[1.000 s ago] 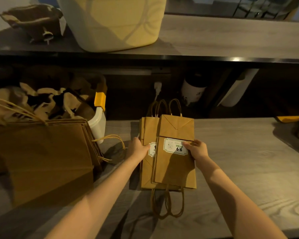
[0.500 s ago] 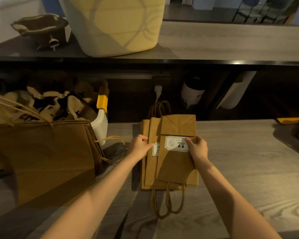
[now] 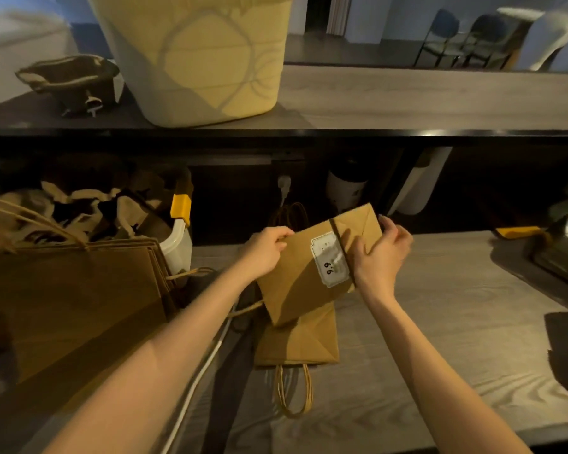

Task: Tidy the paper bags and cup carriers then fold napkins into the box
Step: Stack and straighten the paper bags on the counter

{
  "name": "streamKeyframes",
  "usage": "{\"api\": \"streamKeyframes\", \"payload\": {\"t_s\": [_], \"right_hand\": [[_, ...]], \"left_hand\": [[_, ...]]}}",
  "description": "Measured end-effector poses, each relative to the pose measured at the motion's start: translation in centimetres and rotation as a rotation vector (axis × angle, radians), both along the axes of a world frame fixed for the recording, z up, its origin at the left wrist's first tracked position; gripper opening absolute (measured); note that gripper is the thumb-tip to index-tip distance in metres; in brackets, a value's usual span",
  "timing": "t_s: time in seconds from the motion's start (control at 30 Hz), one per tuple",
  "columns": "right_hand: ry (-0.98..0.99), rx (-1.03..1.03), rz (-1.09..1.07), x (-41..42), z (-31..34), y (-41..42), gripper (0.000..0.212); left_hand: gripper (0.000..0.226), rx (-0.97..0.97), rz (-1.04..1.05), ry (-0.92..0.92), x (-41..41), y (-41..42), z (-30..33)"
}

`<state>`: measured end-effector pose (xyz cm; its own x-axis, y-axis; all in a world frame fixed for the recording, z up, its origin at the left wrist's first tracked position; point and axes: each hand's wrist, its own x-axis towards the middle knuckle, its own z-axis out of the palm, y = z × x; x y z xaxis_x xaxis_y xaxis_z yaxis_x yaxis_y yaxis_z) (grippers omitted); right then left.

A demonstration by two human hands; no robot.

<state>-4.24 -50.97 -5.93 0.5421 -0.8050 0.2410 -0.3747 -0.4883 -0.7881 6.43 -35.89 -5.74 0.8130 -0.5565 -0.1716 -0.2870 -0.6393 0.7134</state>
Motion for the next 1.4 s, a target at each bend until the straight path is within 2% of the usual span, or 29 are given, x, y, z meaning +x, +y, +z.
{"api": "streamKeyframes", "payload": {"t_s": [0.1, 0.13, 0.2, 0.27, 0.37, 0.43, 0.5, 0.63, 0.73, 0.83, 0.93, 1.0, 1.07, 1.13, 1.27, 1.4], "right_hand": [[0.16, -0.403, 0.282, 0.0, 1.7, 0.0, 0.042], [0.228, -0.47, 0.404, 0.1, 2.2, 0.0, 0.038], [0.37, -0.428, 0.619, 0.3, 3.0, 0.0, 0.033], [0.473, -0.345, 0.717, 0.3, 3.3, 0.0, 0.024], [0.394, -0.259, 0.669, 0.3, 2.5, -0.7, 0.016], [0.348, -0.082, 0.574, 0.2, 1.3, -1.3, 0.02], [0.349, 0.097, 0.466, 0.0, -0.4, -1.8, 0.024], [0.271, 0.396, 0.283, -0.1, -4.2, -1.4, 0.042], [0.253, 0.464, 0.154, 0.2, -6.1, -0.4, 0.042], [0.29, 0.483, 0.082, 1.0, -7.3, 0.7, 0.04], [0.41, 0.444, 0.132, 1.6, -8.6, 1.1, 0.041], [0.487, 0.449, 0.175, 1.9, -9.0, 0.8, 0.04], [0.485, 0.521, 0.18, 2.0, -9.1, 0.3, 0.036], [0.458, 0.647, 0.181, 2.1, -8.9, 0.0, 0.032], [0.383, 0.91, 0.19, 2.0, -8.0, 0.1, 0.027], [0.411, 0.933, 0.222, 1.7, -7.6, -0.1, 0.028]], "left_hand": [[0.037, 0.13, -0.176, -0.215, 0.2, -0.1, 2.5], [0.041, 0.148, -0.218, -0.258, 0.1, -0.2, 3.2], [0.041, 0.152, -0.251, -0.327, -0.1, -0.4, 4.4], [0.032, 0.139, -0.296, -0.467, -0.2, -0.7, 4.9], [0.027, 0.039, -0.3, -0.735, -0.6, -0.5, 5.5], [0.026, -0.059, -0.247, -0.757, -0.7, -0.1, 5.2], [0.023, -0.099, -0.188, -0.645, -0.9, 0.3, 4.3], [0.018, -0.104, -0.031, -0.294, -0.9, 0.9, 0.9], [0.018, -0.164, 0.143, 0.017, -1.2, 1.6, -1.8], [0.022, -0.117, 0.252, 0.242, -1.6, 2.3, -3.5], [0.005, -0.156, 0.385, 0.452, -2.0, 2.7, -4.5], [0.013, -0.186, 0.471, 0.532, -1.9, 2.7, -5.3], [0.01, -0.215, 0.529, 0.635, -1.8, 2.6, -5.9], [0.029, -0.231, 0.577, 0.713, -1.8, 2.5, -6.5], [0.02, -0.246, 0.557, 0.737, -1.5, 2.5, -6.8], [0.041, -0.326, 0.582, 0.677, -1.1, 2.9, -7.1]]}}
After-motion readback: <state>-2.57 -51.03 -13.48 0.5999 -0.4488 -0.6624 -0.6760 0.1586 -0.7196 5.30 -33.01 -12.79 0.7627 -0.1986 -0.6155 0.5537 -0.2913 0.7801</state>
